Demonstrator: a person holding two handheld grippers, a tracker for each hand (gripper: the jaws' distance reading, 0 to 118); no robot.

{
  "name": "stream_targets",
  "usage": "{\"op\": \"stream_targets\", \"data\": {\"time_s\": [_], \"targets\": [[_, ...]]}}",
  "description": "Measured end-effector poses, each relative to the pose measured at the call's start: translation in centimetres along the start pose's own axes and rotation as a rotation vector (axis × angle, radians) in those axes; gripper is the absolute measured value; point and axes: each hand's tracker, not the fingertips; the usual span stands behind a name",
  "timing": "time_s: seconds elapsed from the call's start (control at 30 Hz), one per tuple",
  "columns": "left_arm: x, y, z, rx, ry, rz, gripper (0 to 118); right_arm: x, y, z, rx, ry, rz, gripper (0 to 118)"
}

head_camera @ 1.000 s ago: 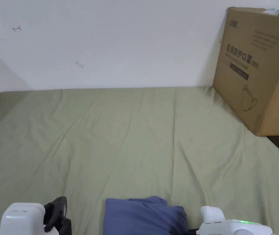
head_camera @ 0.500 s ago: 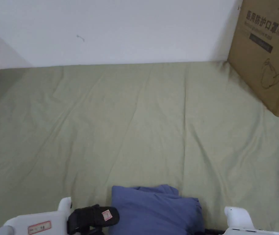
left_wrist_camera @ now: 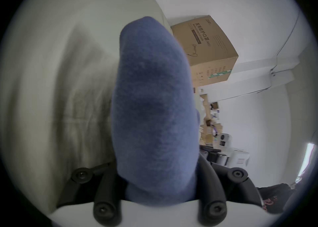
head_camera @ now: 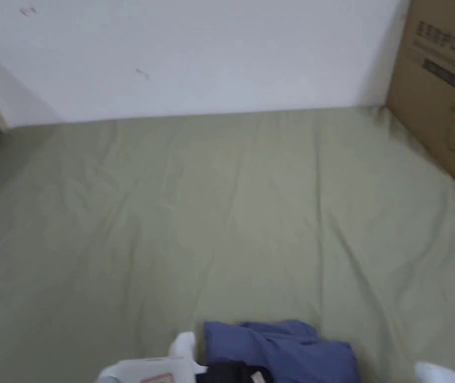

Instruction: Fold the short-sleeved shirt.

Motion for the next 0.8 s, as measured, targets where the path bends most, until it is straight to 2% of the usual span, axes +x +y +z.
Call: {"op": "stream_targets", "data": {"time_s": [0.1, 0.13, 0.23, 0.4, 0.53, 0.6, 0.67, 0.7, 0.73, 0.77, 0.8], "targets": [[2.5, 0.0, 4.2, 0.046, -0.026, -0.028, 26, -1.9, 0.0, 3.9, 0.129, 0.084, 0.041, 3], [3.3, 0.8, 6.4, 0.069, 0.000, -0.078, 26, -2.6, 0.2, 5.2, 0.152, 0.098, 0.045, 3], [4.4, 2.8, 12.6, 0.081, 0.214, -0.175, 26, -4.6, 0.5, 8.6, 0.182, 0.101, 0.092, 3], [2.2, 6.8, 22.0, 0.028, 0.647, -0.227, 26, -7.6, -0.1, 11.6, 0.228, -0.006, 0.242, 3], [-0.3, 9.3, 26.3, -0.073, 0.980, -0.320, 26, -8.4, -0.7, 11.4, 0.207, -0.027, 0.226, 3], [-1.4, 9.8, 27.5, -0.108, 1.080, -0.399, 27, -8.9, -0.4, 11.5, 0.179, -0.051, 0.203, 3], [-2.4, 10.4, 28.7, -0.110, 1.152, -0.389, 28, -9.6, -0.1, 12.6, 0.210, -0.046, 0.197, 3], [-2.8, 10.6, 29.1, -0.111, 1.196, -0.386, 36, -9.9, 0.3, 13.1, 0.225, -0.035, 0.205, 3], [-3.1, 10.8, 29.5, -0.110, 1.275, -0.400, 51, -10.4, 0.6, 13.5, 0.232, -0.031, 0.219, 3], [-3.3, 10.9, 29.9, -0.105, 1.342, -0.433, 79, -10.9, 1.0, 13.8, 0.241, -0.034, 0.237, 3], [-3.5, 10.9, 30.3, -0.102, 1.403, -0.472, 96, -11.3, 1.2, 14.0, 0.254, -0.047, 0.262, 3]]}}
